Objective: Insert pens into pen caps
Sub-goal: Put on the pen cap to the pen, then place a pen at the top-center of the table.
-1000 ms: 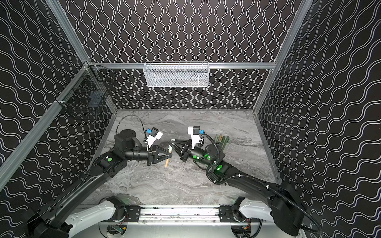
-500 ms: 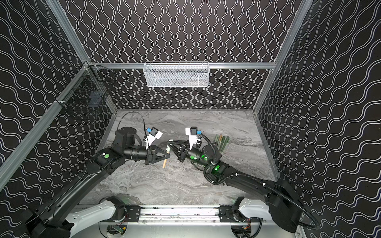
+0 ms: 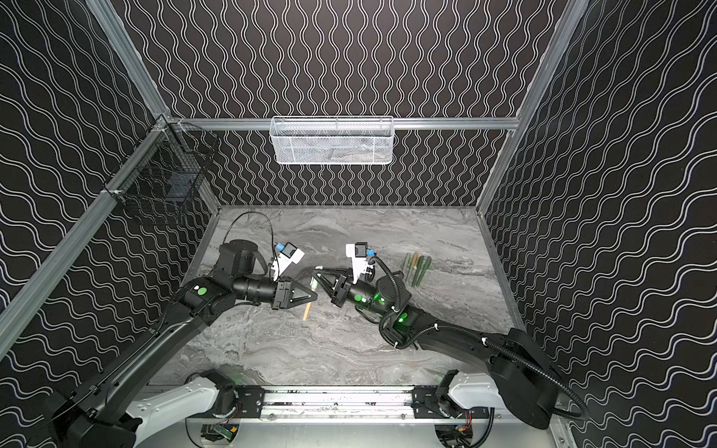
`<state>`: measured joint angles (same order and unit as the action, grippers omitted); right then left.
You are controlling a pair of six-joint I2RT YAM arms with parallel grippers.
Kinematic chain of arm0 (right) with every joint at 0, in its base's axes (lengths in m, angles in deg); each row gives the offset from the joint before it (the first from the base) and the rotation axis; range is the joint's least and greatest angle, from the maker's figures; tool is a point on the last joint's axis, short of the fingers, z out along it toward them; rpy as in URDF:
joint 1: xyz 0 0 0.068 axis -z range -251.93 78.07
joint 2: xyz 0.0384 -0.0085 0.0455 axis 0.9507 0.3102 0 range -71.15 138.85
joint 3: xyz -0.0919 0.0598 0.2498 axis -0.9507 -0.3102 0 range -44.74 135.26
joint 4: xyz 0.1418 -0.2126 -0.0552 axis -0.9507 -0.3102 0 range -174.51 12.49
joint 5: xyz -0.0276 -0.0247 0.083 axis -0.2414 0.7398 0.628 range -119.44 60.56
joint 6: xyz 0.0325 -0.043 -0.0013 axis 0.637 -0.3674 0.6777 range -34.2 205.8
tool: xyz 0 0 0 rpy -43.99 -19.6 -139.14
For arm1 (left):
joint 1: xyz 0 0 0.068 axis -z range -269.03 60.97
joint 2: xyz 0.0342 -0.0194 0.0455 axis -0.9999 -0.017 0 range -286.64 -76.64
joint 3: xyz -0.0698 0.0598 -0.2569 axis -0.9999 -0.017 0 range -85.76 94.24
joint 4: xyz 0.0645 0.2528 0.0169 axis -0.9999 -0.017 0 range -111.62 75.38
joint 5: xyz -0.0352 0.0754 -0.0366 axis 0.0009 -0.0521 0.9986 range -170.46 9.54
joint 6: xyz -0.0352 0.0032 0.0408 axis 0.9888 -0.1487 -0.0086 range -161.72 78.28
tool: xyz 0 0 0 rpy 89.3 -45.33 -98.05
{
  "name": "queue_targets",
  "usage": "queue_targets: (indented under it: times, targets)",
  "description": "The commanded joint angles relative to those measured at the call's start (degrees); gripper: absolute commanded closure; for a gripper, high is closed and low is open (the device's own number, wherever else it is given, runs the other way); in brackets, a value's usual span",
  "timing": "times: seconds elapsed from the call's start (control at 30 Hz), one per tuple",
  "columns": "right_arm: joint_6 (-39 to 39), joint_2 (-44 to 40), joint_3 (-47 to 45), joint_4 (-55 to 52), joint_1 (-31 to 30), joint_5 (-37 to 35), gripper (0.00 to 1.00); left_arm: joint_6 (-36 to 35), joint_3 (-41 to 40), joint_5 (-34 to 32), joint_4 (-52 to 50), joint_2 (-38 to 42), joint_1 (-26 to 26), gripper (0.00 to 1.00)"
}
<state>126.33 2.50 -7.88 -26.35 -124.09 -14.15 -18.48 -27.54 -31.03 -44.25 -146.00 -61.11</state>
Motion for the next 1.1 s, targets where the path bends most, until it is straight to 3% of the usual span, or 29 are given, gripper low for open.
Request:
queue_targets:
  times: [0.0, 0.17, 0.3, 0.37, 0.47, 0.53, 0.73, 0.97, 1.0, 1.07]
  targets:
    - [-5.0, 0.2, -0.6, -16.0, -1.4, 14.0, 1.00, 5.5, 2.1, -5.0, 61.8, -0.2, -1.4, 1.00]
    - [-8.7, -2.7, 3.4, -23.8, -0.2, 8.8, 1.00, 6.5, 0.7, -4.0, 60.6, -0.4, -1.5, 1.00]
    - [-8.9, -4.2, 6.8, -26.0, 4.3, 7.1, 1.00, 6.2, -1.4, -3.0, 58.0, 0.7, -1.5, 0.99]
    - [-8.6, -4.5, 8.6, -26.1, 7.0, 6.6, 1.00, 6.3, -2.5, -1.7, 57.0, 1.4, -1.5, 0.89]
    - [-9.1, -4.3, 12.5, -27.8, 11.5, 7.2, 1.00, 6.4, -3.9, 0.3, 54.2, 2.9, -1.5, 0.60]
    - [-10.7, -4.0, 15.2, -30.7, 13.9, 6.9, 1.00, 5.8, -4.7, 0.9, 50.8, 4.2, -1.4, 0.48]
    - [-15.4, -0.4, 23.2, -42.7, 21.9, 3.8, 1.00, -0.8, -8.3, -4.2, 34.3, 12.0, -1.4, 0.35]
    - [-20.1, 16.2, 35.2, -59.8, 35.7, 1.4, 1.00, -6.3, -8.2, -8.1, 20.4, 17.3, -1.4, 0.15]
    - [-20.8, 19.1, 37.2, -61.9, 37.4, 1.2, 1.00, -6.7, -8.2, -8.5, 19.4, 17.6, -1.5, 0.06]
    - [-21.4, 24.3, 41.1, -64.7, 40.3, 2.3, 1.00, -7.5, -7.9, -9.0, 17.5, 17.9, -1.4, 0.05]
